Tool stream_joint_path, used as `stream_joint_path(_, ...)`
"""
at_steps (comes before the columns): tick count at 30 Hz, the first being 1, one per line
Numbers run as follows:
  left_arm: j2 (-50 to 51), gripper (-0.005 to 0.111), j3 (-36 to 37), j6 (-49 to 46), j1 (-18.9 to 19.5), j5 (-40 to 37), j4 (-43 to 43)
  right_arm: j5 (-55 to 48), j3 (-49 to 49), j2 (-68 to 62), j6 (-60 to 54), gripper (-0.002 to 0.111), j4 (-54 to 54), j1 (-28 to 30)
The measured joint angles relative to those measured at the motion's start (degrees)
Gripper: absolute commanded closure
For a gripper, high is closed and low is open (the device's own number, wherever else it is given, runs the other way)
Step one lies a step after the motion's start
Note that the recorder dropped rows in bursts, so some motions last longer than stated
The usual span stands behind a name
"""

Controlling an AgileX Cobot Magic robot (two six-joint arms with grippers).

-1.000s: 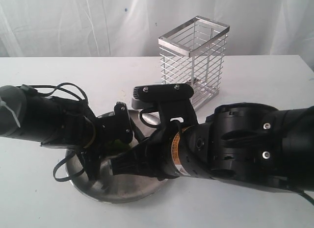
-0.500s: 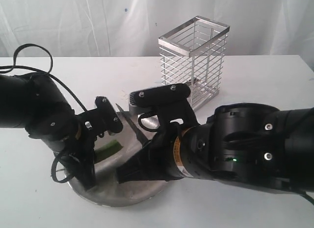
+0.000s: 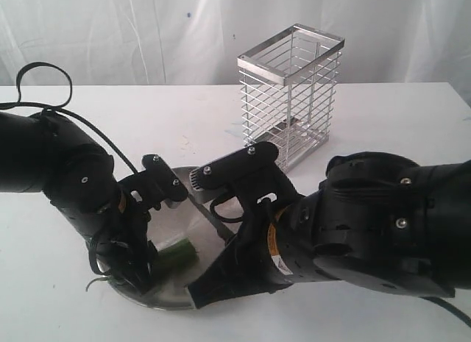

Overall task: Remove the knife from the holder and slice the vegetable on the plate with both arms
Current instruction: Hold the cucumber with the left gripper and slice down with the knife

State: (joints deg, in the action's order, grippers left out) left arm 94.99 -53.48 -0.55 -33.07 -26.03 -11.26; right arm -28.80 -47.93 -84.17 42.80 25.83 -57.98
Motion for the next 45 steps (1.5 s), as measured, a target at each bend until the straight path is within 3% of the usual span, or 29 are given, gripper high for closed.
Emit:
stream_joint_path(13, -2.7, 0.05, 0.0, 0.0, 0.0, -0.2, 0.3, -2.1, 0.0, 0.0, -3.1, 0.108, -3.2, -3.3)
stream_joint_path(31, -6.7, 0.05, 0.0, 0.6, 0.0, -0.4, -0.3, 5.5, 5.8, 0.0, 11.4, 0.108, 4.4, -5.3)
stream_joint_path(45, -7.2, 0.05, 0.0, 1.7, 0.0, -0.2, -0.3, 5.7, 5.8, -1.2, 12.7, 0.108, 5.4, -5.3)
